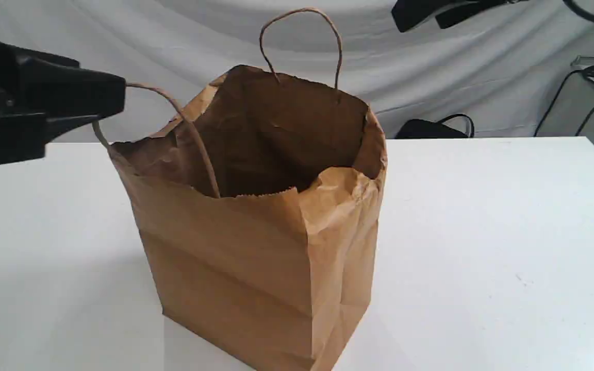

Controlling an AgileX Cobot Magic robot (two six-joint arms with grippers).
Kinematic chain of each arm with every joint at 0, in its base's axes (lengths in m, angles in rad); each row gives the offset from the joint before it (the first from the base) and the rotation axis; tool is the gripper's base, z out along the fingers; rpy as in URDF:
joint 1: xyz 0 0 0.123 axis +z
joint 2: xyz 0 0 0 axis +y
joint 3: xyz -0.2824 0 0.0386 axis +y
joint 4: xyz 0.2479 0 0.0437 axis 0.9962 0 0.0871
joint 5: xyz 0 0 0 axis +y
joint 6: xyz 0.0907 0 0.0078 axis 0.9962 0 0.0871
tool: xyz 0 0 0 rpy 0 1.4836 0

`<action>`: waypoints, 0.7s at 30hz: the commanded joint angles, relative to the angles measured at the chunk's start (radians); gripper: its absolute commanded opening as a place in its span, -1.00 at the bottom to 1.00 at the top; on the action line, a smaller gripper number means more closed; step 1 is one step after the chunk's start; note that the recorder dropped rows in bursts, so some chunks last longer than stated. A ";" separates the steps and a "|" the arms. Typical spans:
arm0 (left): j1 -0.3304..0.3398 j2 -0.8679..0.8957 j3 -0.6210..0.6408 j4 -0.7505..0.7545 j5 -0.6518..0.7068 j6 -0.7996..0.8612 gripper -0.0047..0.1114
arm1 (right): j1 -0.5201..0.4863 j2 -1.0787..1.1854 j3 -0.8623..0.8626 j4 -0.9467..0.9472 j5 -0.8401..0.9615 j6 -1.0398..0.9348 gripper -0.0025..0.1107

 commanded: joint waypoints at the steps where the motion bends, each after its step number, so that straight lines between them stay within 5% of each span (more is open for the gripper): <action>1: 0.002 -0.060 0.003 0.120 0.030 -0.104 -0.05 | 0.002 -0.038 0.003 -0.006 -0.010 -0.010 -0.09; 6: 0.002 -0.129 0.003 0.234 0.163 -0.211 -0.11 | 0.002 -0.085 0.032 -0.004 -0.010 -0.012 -0.22; 12: 0.002 -0.211 0.003 0.298 0.311 -0.236 -0.92 | 0.002 -0.197 0.235 0.049 -0.010 -0.082 -0.89; 15: 0.002 -0.255 0.003 0.303 0.304 -0.238 -0.92 | 0.002 -0.286 0.376 0.123 -0.031 -0.128 -0.96; 21: 0.002 -0.380 0.008 0.303 0.271 -0.261 -0.92 | 0.002 -0.516 0.699 0.165 -0.353 -0.147 -0.96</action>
